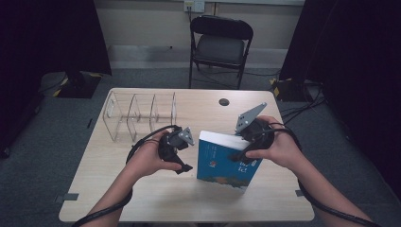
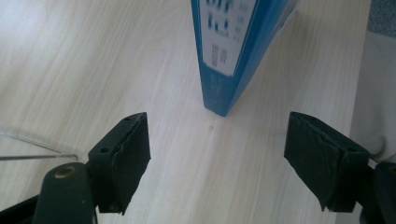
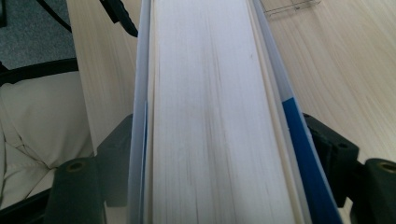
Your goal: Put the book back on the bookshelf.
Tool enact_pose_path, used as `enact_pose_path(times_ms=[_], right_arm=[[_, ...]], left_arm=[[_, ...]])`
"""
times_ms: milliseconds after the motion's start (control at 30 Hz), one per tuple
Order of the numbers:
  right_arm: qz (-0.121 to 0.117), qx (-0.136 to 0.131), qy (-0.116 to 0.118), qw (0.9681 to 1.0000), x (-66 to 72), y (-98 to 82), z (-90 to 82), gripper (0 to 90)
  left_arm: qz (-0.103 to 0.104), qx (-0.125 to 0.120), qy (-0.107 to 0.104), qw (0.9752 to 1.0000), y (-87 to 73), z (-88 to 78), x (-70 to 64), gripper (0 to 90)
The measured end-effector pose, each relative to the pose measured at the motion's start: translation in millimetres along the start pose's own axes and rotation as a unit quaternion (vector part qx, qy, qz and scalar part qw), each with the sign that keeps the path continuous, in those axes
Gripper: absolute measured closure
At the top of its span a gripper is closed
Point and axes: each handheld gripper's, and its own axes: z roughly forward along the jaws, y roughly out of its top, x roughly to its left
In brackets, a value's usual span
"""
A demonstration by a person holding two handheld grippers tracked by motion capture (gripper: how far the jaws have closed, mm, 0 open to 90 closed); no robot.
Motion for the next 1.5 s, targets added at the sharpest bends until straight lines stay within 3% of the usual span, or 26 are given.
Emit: enact_pose_path(times_ms=[400,567,667,1267,1500], right_arm=[[-0.004,0.001,0.002,1.0,0.2,-0.3,-0.1,25.8],[-0.007,0.001,0.005,1.0,0.5,-0.5,-0.4,25.7],[-0.004,0.0,0.006,1.0,0.5,-1.4,-1.0,25.7],[0.001,0.01,0.0,1.0,-3.8,-12.0,-7.7,23.6],[0.015,0.008,0.001,0.9999,-6.5,-24.7,-14.4,21.7]], left_arm=[[0.031,-0.006,-0.01,0.9994,29.3,-12.7,0.3,23.8],[0.048,-0.003,-0.011,0.9988,44.8,-23.0,-0.8,28.9],[0.046,-0.012,-0.016,0.9987,51.5,-28.2,-1.0,30.3],[0.089,-0.005,-0.019,0.9958,80.2,-30.2,-3.5,44.3],[0.079,0.012,-0.022,0.9966,82.7,-31.3,-4.7,49.6]])
